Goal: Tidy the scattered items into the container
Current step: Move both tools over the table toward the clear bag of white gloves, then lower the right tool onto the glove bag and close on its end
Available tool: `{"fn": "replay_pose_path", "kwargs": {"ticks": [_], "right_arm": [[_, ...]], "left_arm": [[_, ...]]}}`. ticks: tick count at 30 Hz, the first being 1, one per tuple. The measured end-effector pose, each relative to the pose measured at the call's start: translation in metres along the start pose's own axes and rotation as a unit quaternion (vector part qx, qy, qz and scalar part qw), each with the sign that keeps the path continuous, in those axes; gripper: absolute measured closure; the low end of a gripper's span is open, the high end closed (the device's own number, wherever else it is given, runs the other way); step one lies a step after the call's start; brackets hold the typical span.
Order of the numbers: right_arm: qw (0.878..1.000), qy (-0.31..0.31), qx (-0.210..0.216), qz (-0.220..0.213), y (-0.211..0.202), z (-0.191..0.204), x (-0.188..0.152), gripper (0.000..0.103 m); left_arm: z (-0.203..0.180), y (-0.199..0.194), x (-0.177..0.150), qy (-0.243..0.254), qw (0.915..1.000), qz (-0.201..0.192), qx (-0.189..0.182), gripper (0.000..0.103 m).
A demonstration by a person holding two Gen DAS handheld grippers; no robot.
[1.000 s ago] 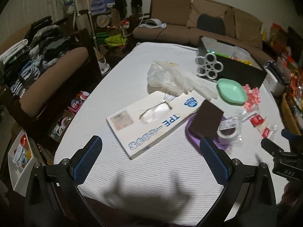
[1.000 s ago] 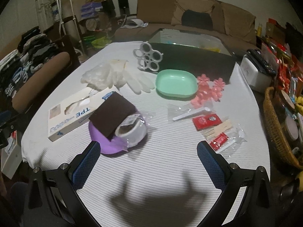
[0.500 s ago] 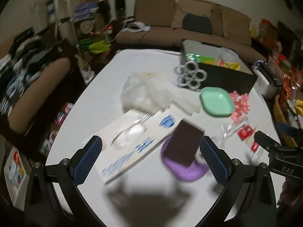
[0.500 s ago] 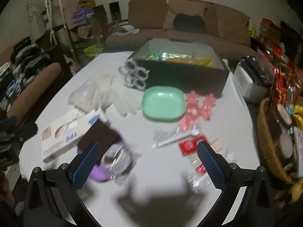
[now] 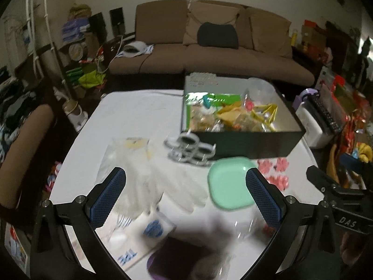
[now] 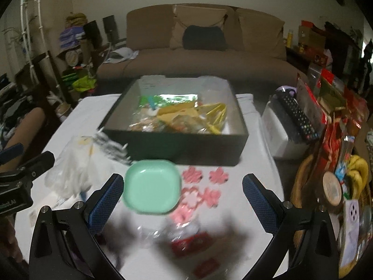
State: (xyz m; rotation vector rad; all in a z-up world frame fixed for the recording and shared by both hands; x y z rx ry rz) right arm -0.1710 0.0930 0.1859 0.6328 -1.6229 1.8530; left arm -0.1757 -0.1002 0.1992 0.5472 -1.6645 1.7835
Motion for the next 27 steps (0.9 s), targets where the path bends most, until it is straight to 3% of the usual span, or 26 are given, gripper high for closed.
{"fn": "replay_pose_path", "kwargs": {"ticks": [9, 15, 20, 27], "right_arm": [[1.0, -0.001, -0.015, 0.002, 0.047, -0.02, 0.034, 0.0], [1.0, -0.012, -0.015, 0.005, 0.062, -0.021, 0.035, 0.0], [1.0, -0.013, 0.006, 0.01, 0.062, -0.017, 0.027, 0.0], [0.998, -0.024, 0.055, 0.023, 0.053, 0.005, -0.004, 0.0]], "left_arm": [[-0.017, 0.067, 0.032, 0.011, 0.9998, 0.013, -0.009, 0.0], [0.002, 0.078, 0.033, 0.005, 0.9998, 0.009, -0.016, 0.0], [0.046, 0.065, 0.014, -0.04, 0.999, 0.007, -0.017, 0.0], [0.1, 0.034, -0.052, -0.099, 0.9951, -0.002, 0.002, 0.0]]}}
Point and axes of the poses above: each gripper's, at about its wrist camera, not at the fingertips, and y roughly the way its jaws point, z to its left, x to its top, the point moved 1 cm from there along y, roughly the way its jaws point, and after that the axes turned 10 degrees about y, right-handed, at the moved point
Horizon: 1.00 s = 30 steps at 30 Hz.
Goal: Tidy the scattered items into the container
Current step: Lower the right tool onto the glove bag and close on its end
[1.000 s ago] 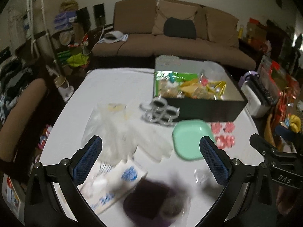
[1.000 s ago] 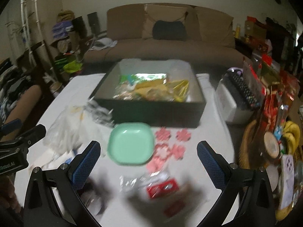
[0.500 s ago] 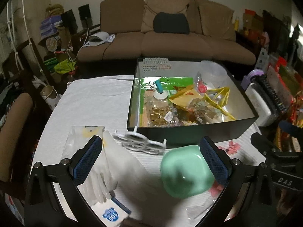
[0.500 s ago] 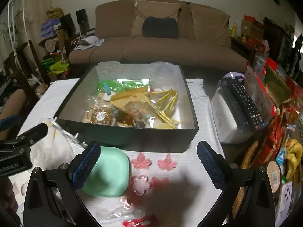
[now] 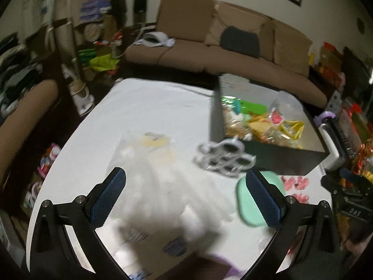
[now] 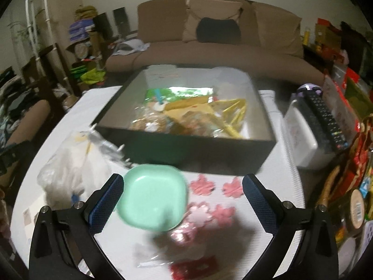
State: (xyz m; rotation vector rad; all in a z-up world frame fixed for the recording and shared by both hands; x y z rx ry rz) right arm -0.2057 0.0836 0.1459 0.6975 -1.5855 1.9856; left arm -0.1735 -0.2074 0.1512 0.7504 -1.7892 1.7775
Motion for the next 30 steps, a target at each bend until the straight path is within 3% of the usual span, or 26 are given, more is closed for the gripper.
{"fn": "replay_pose_path", "kwargs": {"ticks": [4, 11, 19, 24, 27, 30], "right_arm": [[0.999, -0.006, 0.033, 0.011, -0.004, 0.018, -0.017, 0.0], [0.995, -0.031, 0.087, 0.043, 0.017, 0.071, -0.039, 0.0], [0.978, -0.011, 0.181, 0.101, 0.061, 0.137, -0.041, 0.0], [0.973, -0.045, 0.192, 0.12, 0.087, 0.182, -0.038, 0.0], [0.969, -0.053, 0.195, 0.141, 0.106, 0.207, -0.036, 0.0], [0.968, -0.06, 0.185, 0.159, 0.122, 0.224, -0.038, 0.0]], "left_arm": [[0.031, -0.014, -0.034, -0.017, 0.9996, -0.006, 0.022, 0.0], [0.08, -0.01, -0.061, -0.049, 0.997, 0.007, 0.059, 0.0], [0.12, 0.022, -0.074, -0.08, 0.9953, 0.035, 0.041, 0.0], [0.141, 0.026, -0.069, -0.099, 0.9938, 0.045, 0.023, 0.0], [0.151, 0.025, -0.066, -0.091, 0.9942, 0.04, 0.04, 0.0], [0.164, 0.04, -0.072, -0.104, 0.9919, 0.064, 0.036, 0.0]]}}
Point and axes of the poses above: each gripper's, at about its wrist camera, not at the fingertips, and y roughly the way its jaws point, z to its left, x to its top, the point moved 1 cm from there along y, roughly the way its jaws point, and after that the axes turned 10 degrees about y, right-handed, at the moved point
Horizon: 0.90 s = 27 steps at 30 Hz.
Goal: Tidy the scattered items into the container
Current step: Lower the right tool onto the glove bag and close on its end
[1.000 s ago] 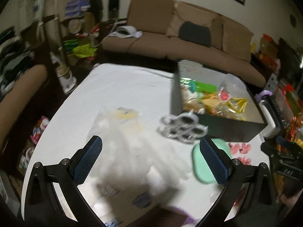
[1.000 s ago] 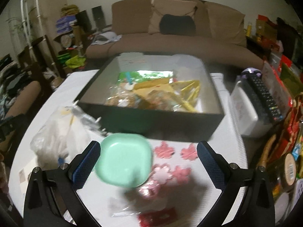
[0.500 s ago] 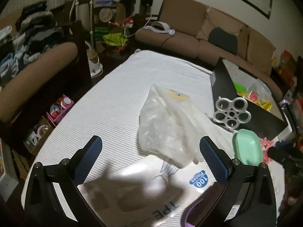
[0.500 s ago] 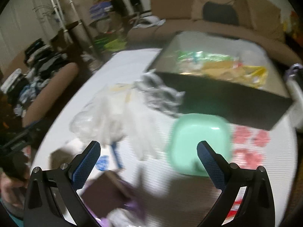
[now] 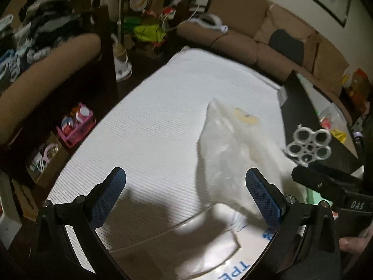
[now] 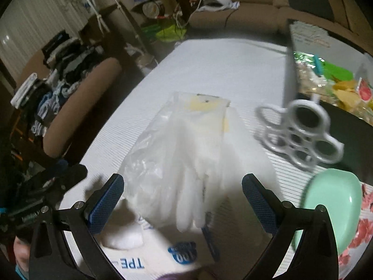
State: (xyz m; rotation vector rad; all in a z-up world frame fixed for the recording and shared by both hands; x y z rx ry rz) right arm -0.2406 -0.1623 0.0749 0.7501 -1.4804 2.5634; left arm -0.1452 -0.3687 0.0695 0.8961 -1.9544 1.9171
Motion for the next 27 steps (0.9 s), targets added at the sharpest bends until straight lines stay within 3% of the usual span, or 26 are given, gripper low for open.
{"fn": "replay_pose_path", "kwargs": {"ticks": [5, 7, 10, 15, 19, 24, 27], "right_arm": [[1.0, -0.009, -0.02, 0.002, 0.011, 0.004, -0.009, 0.001], [0.999, -0.041, -0.016, -0.018, 0.002, 0.015, -0.018, 0.002], [0.993, -0.113, -0.01, -0.034, -0.005, 0.043, -0.032, 0.012], [0.981, -0.193, -0.023, -0.013, 0.02, 0.084, -0.05, 0.018], [0.982, -0.185, -0.035, 0.0, 0.046, 0.087, -0.051, 0.018], [0.976, -0.197, -0.095, 0.012, 0.075, 0.086, -0.052, 0.018], [0.971, -0.208, -0.118, 0.012, 0.086, 0.087, -0.049, 0.029]], "left_arm": [[0.011, 0.017, -0.002, -0.02, 0.9991, 0.036, 0.007, 0.0], [0.016, 0.01, 0.0, -0.033, 0.9991, 0.025, -0.001, 0.0], [0.021, -0.003, 0.002, -0.041, 0.9991, 0.007, -0.002, 0.0], [0.035, -0.015, 0.003, -0.055, 0.9985, -0.002, 0.001, 0.0], [0.051, -0.016, 0.001, -0.07, 0.9975, 0.006, 0.009, 0.0], [0.064, -0.018, 0.0, -0.09, 0.9959, 0.005, 0.003, 0.0], [0.063, -0.018, 0.0, -0.091, 0.9959, 0.004, -0.001, 0.0]]}}
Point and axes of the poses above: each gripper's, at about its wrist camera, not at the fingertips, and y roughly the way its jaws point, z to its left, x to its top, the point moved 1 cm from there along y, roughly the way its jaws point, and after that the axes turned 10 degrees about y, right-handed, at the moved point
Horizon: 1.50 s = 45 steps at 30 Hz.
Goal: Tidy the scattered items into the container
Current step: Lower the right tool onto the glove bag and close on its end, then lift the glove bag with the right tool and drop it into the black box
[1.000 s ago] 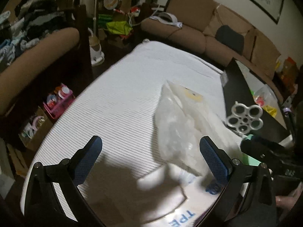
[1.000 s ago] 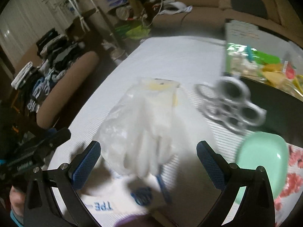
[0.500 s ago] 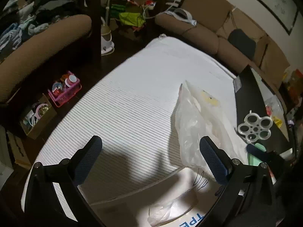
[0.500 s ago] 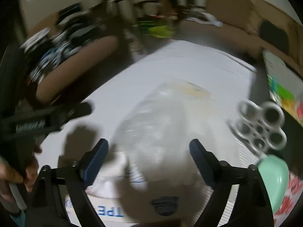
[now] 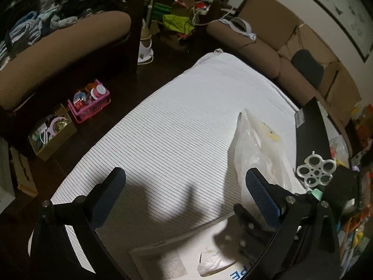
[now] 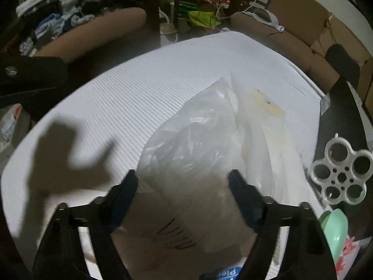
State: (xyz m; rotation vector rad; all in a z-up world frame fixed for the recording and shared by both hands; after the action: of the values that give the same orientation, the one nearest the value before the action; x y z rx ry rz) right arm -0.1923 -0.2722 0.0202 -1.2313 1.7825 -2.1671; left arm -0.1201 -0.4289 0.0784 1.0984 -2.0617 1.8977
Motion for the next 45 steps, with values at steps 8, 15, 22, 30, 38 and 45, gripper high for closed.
{"fn": "replay_pose_path", "kwargs": {"ticks": [8, 15, 22, 30, 38, 45], "right_arm": [[0.996, 0.061, 0.041, -0.043, -0.041, -0.044, 0.017, 0.089], [0.982, 0.097, 0.081, -0.138, -0.154, -0.088, 0.058, 0.09], [0.971, 0.098, 0.081, -0.201, -0.269, -0.113, 0.099, 0.09], [0.957, 0.118, 0.058, -0.258, -0.397, -0.157, 0.114, 0.09], [0.939, 0.201, 0.024, -0.278, -0.47, -0.24, 0.108, 0.09], [0.927, 0.235, -0.019, -0.292, -0.499, -0.301, 0.092, 0.09]], "left_arm": [[-0.005, -0.001, 0.001, 0.006, 0.9999, -0.001, -0.01, 0.0], [-0.024, 0.0, 0.0, 0.031, 0.9993, -0.002, -0.019, 0.0], [-0.054, -0.006, 0.001, 0.06, 0.9972, -0.016, -0.043, 0.0], [-0.113, -0.029, -0.007, 0.13, 0.984, -0.052, -0.11, 0.0], [-0.176, -0.055, -0.004, 0.166, 0.9736, -0.066, -0.141, 0.0], [-0.245, -0.101, 0.042, 0.239, 0.9571, -0.093, -0.134, 0.0]]}}
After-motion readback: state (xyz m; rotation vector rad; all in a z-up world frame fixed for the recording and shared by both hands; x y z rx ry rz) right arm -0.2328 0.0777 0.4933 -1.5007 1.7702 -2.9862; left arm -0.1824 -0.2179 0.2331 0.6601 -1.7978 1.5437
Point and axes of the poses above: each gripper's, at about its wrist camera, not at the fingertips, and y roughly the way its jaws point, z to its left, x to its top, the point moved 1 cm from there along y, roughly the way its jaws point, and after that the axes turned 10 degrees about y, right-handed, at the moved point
